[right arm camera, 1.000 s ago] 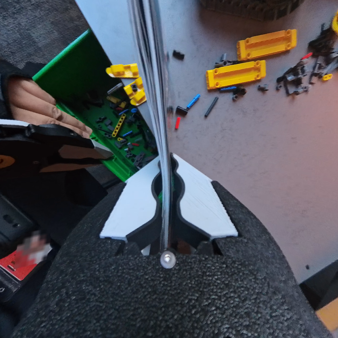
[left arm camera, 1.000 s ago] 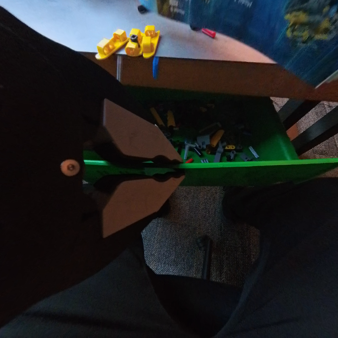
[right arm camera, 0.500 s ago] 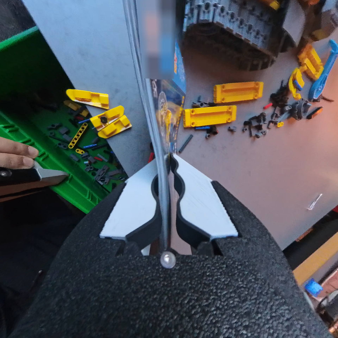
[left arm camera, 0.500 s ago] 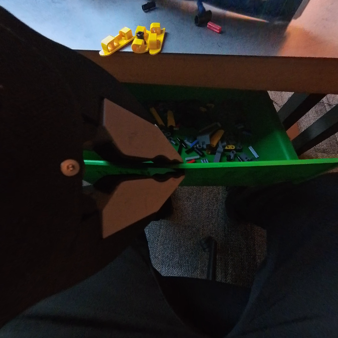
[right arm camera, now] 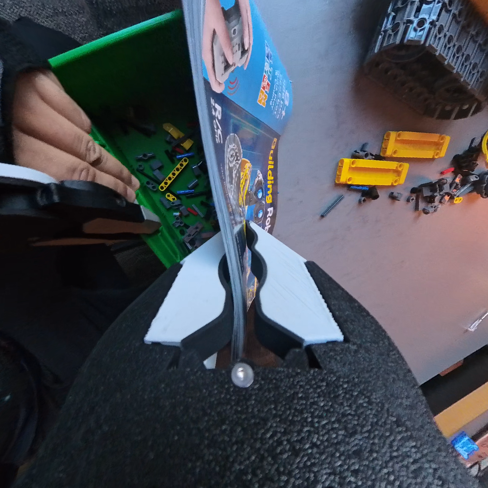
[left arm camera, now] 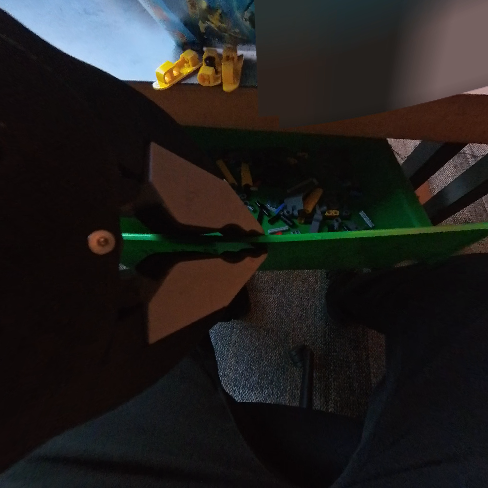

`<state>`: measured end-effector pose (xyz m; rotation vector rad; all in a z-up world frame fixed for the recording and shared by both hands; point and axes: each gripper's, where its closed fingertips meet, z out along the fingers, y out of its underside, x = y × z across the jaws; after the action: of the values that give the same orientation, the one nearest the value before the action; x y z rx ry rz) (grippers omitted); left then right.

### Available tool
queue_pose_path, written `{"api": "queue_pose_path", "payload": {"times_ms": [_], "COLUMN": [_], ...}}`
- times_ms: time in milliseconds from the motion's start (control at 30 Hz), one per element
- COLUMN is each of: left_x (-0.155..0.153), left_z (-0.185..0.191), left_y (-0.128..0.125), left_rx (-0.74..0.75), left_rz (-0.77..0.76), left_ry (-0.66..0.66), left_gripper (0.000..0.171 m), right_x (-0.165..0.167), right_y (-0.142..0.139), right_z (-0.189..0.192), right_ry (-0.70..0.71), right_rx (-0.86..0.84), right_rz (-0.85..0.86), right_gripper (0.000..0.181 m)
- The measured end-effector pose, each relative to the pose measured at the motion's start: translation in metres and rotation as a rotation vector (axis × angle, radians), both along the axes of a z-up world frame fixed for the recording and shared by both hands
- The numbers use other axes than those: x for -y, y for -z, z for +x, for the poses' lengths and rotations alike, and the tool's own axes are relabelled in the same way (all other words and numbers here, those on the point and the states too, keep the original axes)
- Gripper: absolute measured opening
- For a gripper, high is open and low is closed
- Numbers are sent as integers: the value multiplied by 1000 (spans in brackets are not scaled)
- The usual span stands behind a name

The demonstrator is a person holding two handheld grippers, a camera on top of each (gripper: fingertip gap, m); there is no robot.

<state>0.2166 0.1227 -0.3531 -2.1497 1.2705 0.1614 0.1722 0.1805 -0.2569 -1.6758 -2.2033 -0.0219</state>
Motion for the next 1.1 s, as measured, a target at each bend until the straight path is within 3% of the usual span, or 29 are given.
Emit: {"api": "queue_pose_path", "payload": {"times_ms": [467,800,933,1100], "left_x": [0,3,6,6], "left_z": [-2,0,2,2], "left_y": [0,3,5,8], "left_rx": [-7,-11,-22,-21], "left_rz": [2,10,10,5], "left_ry": [-6,-4,7,5], "left_gripper": [4,5,5,5], "right_x": [23,14,-22,-123], "right_y": [-6,-19,-46,-70], "right_z": [21,38,56,75], "right_ry": [-33,21,122,300], "right_rx": [-40,-123,-210,-268], "right_rz": [-5,-56,-82,-17], "right_gripper": [0,0,0,0]}}
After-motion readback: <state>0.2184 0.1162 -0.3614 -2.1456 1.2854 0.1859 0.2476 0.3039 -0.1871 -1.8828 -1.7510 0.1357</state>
